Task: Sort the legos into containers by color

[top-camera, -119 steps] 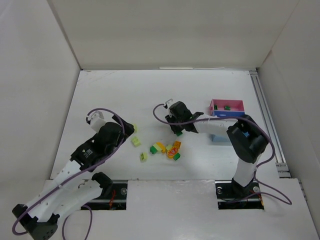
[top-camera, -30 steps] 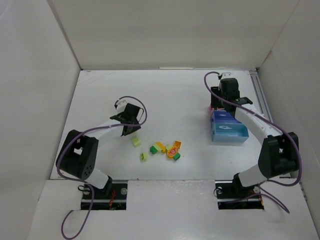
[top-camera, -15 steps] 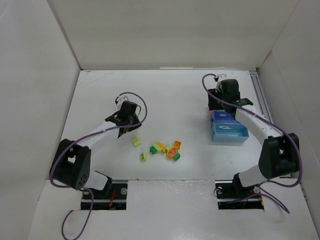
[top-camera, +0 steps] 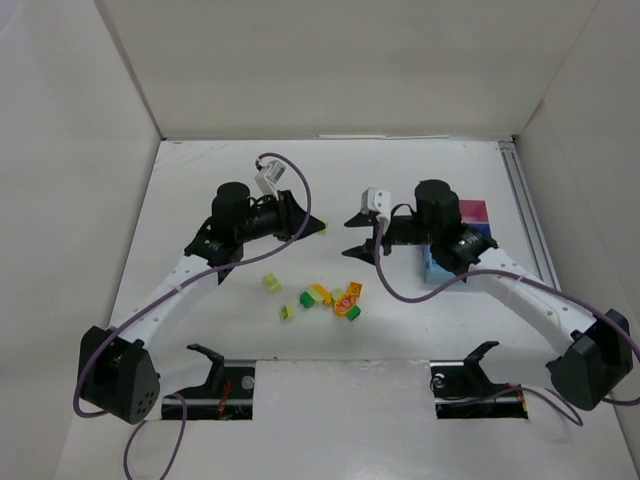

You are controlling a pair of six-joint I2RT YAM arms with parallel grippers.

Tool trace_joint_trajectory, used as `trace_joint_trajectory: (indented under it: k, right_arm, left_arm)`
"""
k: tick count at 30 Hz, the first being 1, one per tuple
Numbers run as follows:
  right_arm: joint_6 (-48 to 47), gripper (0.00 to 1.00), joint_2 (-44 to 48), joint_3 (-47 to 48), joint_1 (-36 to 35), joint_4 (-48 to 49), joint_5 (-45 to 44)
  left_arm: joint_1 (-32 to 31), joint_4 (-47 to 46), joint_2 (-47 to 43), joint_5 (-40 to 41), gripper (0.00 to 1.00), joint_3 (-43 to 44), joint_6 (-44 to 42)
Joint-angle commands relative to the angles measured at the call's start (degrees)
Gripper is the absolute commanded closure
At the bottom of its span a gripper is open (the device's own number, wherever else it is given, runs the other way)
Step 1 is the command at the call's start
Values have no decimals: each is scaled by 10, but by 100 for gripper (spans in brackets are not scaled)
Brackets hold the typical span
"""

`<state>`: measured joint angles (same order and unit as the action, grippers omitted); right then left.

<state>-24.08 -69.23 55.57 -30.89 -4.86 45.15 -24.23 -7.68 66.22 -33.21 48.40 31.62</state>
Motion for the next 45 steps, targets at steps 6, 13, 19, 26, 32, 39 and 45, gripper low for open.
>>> trace_joint_trajectory:
  k: [6,13,19,26,32,39,45]
  right_arm:
    - [-50,32,-3,46,-82,71,-105]
    - [-55,32,-34,68,-114,77,-112]
    - [-61,32,-40,91,-137,82,-131]
    - [-55,34,-40,91,-148,94,-161]
    - [-49,56,-40,91,-148,94,-180]
    - [-44,86,-40,91,-148,94,-199]
    - [-36,98,-45,74,-148,94,-235]
  left_arm:
    - [3,-115,-34,-179,94,5,19]
    - [-2,-120,-64,-173,93,-8,19]
    - [-2,-94,-71,-150,92,-2,8]
    - [-2,-94,-76,-150,92,-8,8]
    - [-2,-110,-86,-162,92,-14,8]
    - [-2,-116,-102,-162,59,-19,13]
    - [3,-94,-132,-122,0,-30,13]
